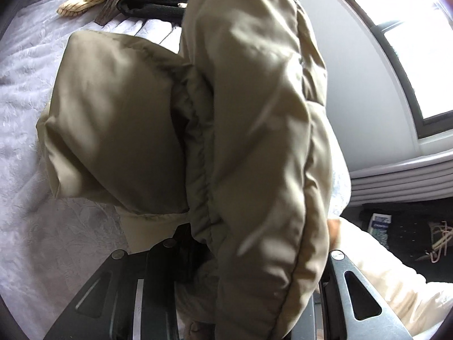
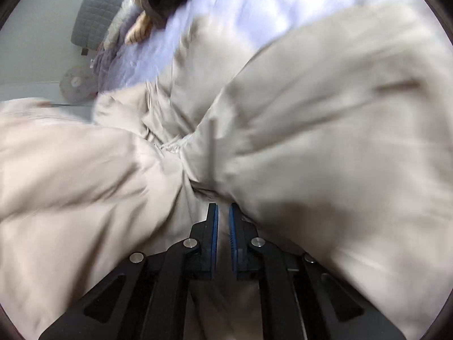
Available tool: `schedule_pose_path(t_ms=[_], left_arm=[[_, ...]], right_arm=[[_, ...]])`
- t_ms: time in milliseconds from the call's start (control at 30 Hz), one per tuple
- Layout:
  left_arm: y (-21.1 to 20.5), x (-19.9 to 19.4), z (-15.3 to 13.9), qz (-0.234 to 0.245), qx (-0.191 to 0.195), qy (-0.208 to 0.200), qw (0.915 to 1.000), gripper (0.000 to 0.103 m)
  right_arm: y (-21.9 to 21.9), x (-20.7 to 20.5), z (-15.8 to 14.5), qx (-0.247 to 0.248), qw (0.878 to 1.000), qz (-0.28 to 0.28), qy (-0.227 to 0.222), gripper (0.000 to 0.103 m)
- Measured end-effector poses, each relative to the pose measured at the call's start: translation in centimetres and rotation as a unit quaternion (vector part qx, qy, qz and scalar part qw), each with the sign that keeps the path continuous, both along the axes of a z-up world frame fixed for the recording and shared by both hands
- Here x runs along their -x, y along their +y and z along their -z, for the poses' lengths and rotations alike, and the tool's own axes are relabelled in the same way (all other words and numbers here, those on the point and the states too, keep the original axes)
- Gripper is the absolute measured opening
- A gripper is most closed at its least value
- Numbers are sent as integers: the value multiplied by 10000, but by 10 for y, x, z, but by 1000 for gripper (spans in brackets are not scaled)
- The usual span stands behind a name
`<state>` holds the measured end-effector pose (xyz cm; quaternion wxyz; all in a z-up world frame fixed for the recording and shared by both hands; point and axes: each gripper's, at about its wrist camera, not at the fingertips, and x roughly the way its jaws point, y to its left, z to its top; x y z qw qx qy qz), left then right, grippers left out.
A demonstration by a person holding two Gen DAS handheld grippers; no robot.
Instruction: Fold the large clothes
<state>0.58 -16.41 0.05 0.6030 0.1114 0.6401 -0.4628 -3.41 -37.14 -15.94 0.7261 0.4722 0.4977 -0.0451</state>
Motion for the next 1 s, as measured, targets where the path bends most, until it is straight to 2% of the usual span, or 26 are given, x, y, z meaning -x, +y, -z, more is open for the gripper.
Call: schedule_pose_path(t_ms=[133, 200, 233, 267, 367, 433, 467, 500, 567, 667, 700, 767, 867, 900, 933, 967, 1000], left_arm=[[-27, 18, 3, 224, -83, -107, 9997, 35], [-38, 26, 10, 409, 53, 32, 9991, 56], [-48, 30, 14, 509, 179, 141, 9984, 70], [-56, 33, 17, 576, 243, 169, 9979, 75], [-91, 51, 37, 904, 360, 250, 9949, 75], [-115, 62, 57, 1060, 454, 458, 9923, 76], [-122, 68, 63, 1088, 466, 533, 9915, 85], [-132, 72, 71, 1120, 508, 676, 9901, 89], [-145, 75, 79, 1111, 536, 778, 9893, 90], [-161, 79, 85, 1035, 460, 892, 9895, 90], [-173, 79, 87, 1009, 433, 916, 9897, 90], [-185, 71, 92, 1003, 383, 924, 9899, 90], [-191, 82, 94, 1054, 294, 833, 9905, 90], [-205, 87, 99, 1077, 272, 766, 9909, 90], [-210, 89, 94, 1103, 273, 671, 9912, 90], [-215, 93, 85, 1137, 343, 544, 9914, 90], [-223, 94, 76, 1155, 453, 390, 9915, 90]], right_arm=[[-30, 73, -15, 251, 9979, 591, 75, 9], [-38, 109, -17, 314, 9955, 879, 144, 9], [-42, 126, -19, 356, 9942, 997, 171, 9], [-48, 135, -21, 383, 9932, 1089, 175, 9], [-57, 169, -24, 463, 9897, 1338, 195, 10], [-60, 189, -27, 527, 9878, 1451, 189, 17], [-62, 201, -29, 557, 9872, 1485, 169, 28], [-61, 211, -32, 586, 9866, 1515, 122, 45], [-55, 226, -43, 589, 9869, 1499, -127, 66], [-39, 240, -60, 407, 9891, 1267, -627, 70], [-31, 240, -65, 312, 9900, 1147, -758, 75], [-17, 232, -67, 127, 9909, 933, -962, 78], [-3, 211, -65, 117, 9908, 904, -1000, 78], [-2, 203, -63, 167, 9904, 999, -938, 75], [-4, 199, -62, 313, 9897, 1172, -766, 64], [-7, 195, -59, 398, 9890, 1291, -595, 21], [-11, 193, -54, 379, 9882, 1412, -449, 16]])
